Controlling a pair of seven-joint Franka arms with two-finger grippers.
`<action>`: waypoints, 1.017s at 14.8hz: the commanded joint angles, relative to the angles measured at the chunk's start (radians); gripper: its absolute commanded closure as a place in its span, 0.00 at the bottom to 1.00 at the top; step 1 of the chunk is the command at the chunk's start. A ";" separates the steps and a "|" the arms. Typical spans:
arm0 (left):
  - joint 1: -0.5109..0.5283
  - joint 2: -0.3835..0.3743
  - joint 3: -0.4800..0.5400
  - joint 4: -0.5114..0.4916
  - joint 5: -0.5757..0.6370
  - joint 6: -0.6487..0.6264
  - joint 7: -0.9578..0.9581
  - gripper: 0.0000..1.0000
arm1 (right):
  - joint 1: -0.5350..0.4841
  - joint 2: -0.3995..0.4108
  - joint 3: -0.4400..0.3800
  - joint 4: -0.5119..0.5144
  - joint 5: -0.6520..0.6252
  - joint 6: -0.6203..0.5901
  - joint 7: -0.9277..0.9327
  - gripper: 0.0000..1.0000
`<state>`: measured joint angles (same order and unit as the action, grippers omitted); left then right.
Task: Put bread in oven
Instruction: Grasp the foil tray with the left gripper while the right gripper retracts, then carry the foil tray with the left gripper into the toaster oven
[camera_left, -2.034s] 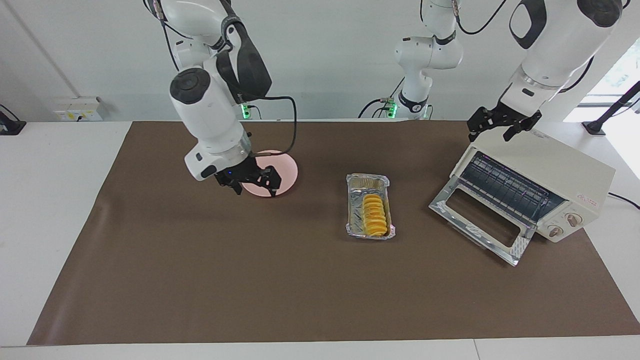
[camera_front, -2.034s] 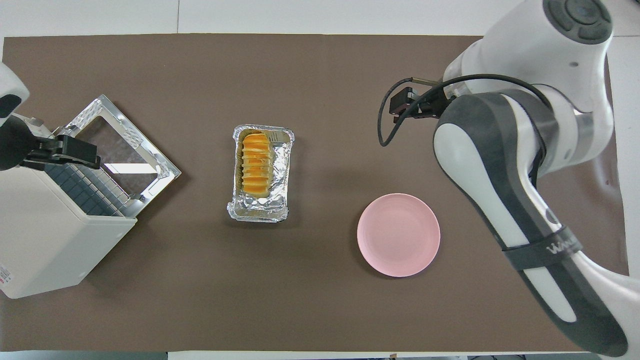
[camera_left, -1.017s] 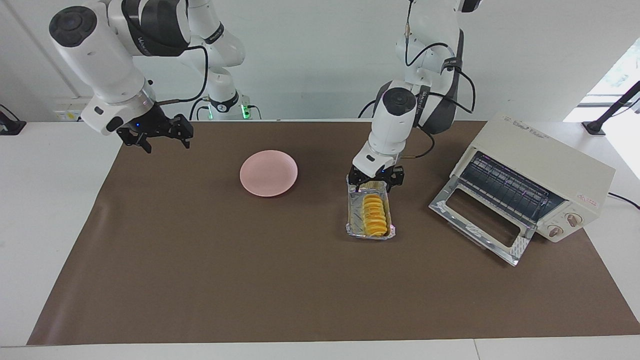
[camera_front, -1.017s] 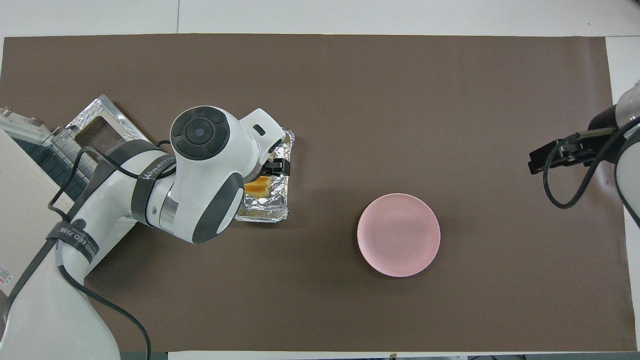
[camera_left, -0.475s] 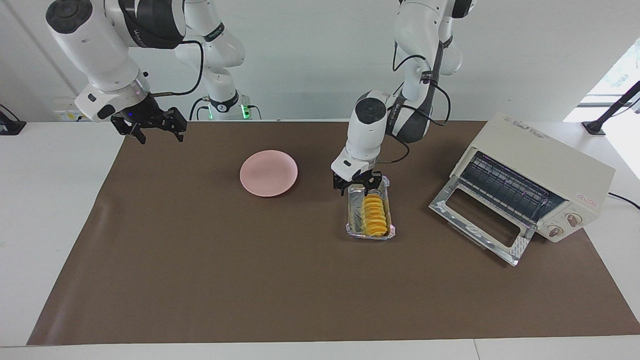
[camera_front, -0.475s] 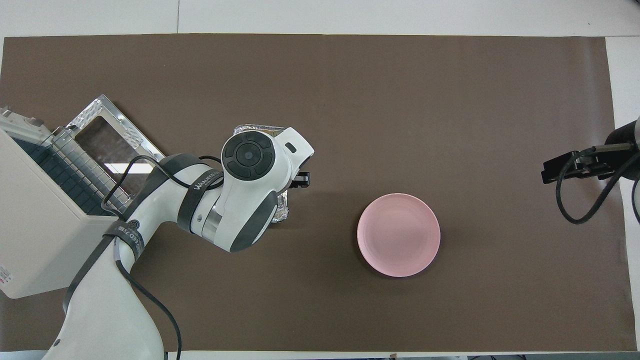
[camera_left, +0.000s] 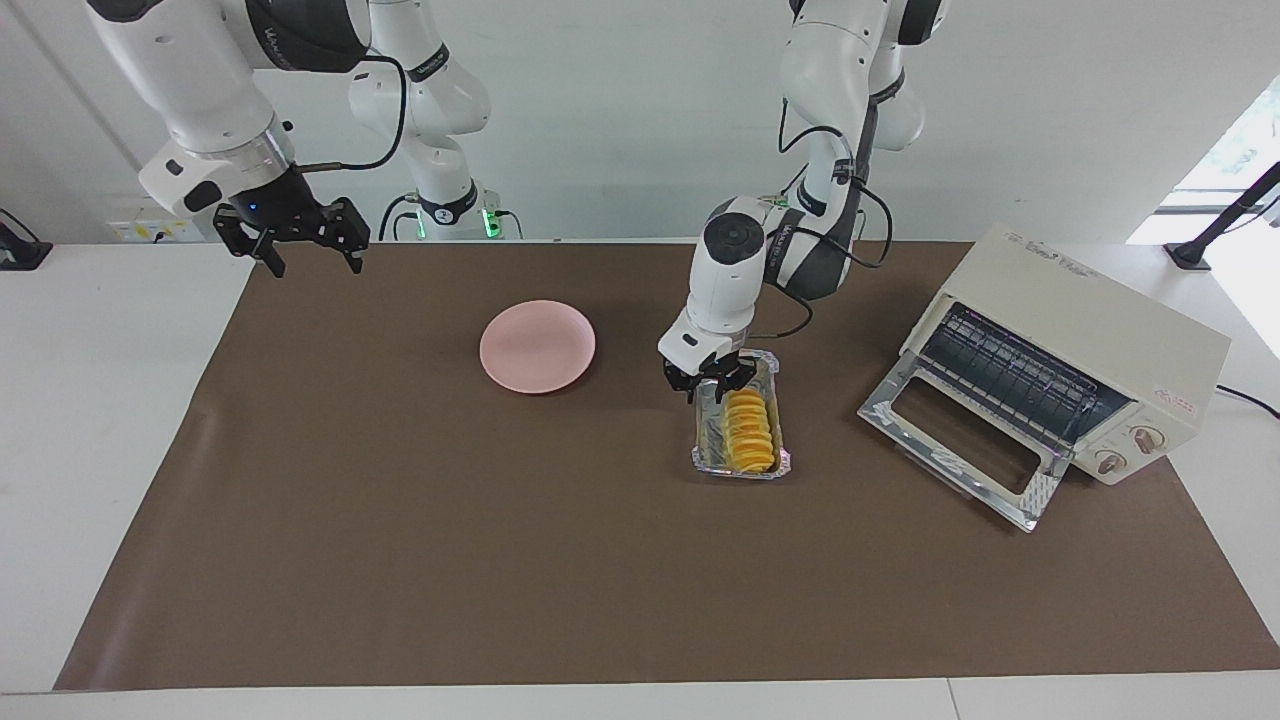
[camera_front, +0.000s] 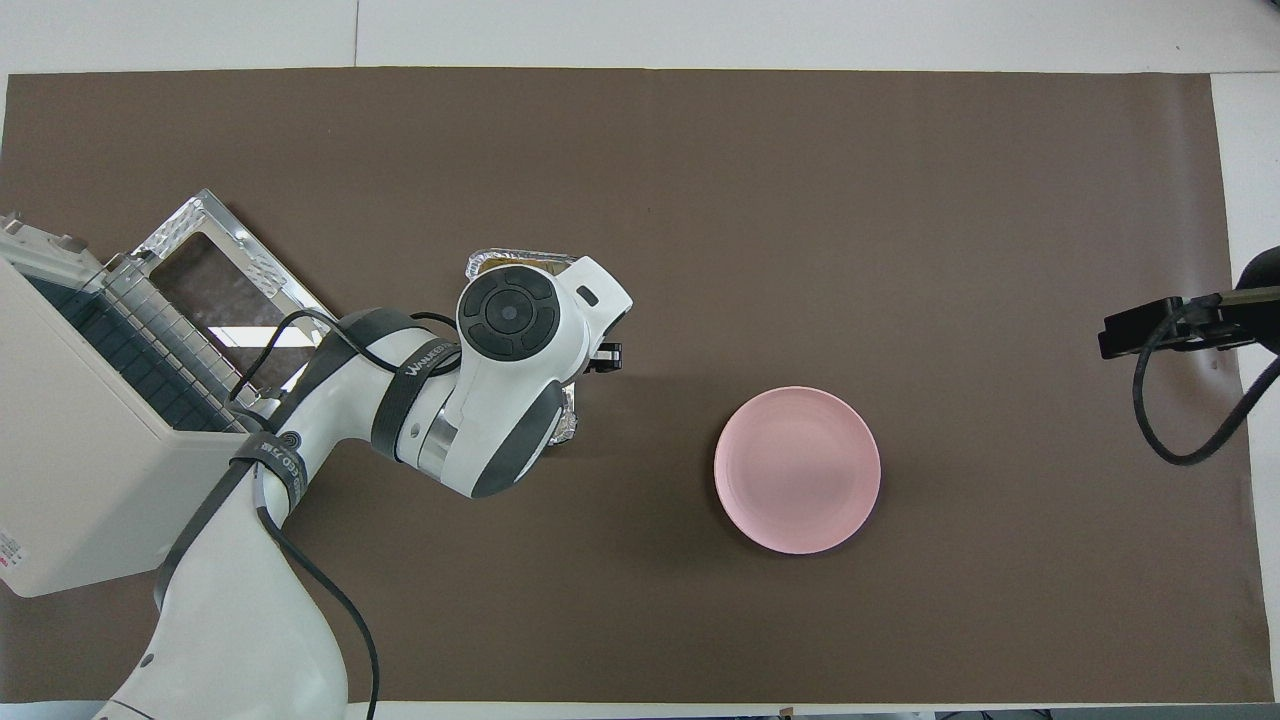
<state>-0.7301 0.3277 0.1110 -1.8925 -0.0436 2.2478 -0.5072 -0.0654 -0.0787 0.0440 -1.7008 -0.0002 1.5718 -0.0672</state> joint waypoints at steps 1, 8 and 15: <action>-0.032 0.028 0.021 0.003 -0.010 0.041 -0.042 0.62 | -0.013 -0.003 0.013 0.009 -0.015 0.002 0.012 0.00; -0.032 0.036 0.019 -0.004 -0.009 0.062 -0.068 1.00 | -0.013 -0.004 0.011 0.009 -0.007 -0.004 0.018 0.00; 0.055 0.022 0.064 0.220 -0.015 -0.250 -0.077 1.00 | -0.013 -0.004 0.007 0.009 -0.003 -0.004 0.017 0.00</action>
<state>-0.7251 0.3568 0.1532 -1.7867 -0.0444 2.1406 -0.5865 -0.0654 -0.0787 0.0424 -1.6944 -0.0002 1.5717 -0.0669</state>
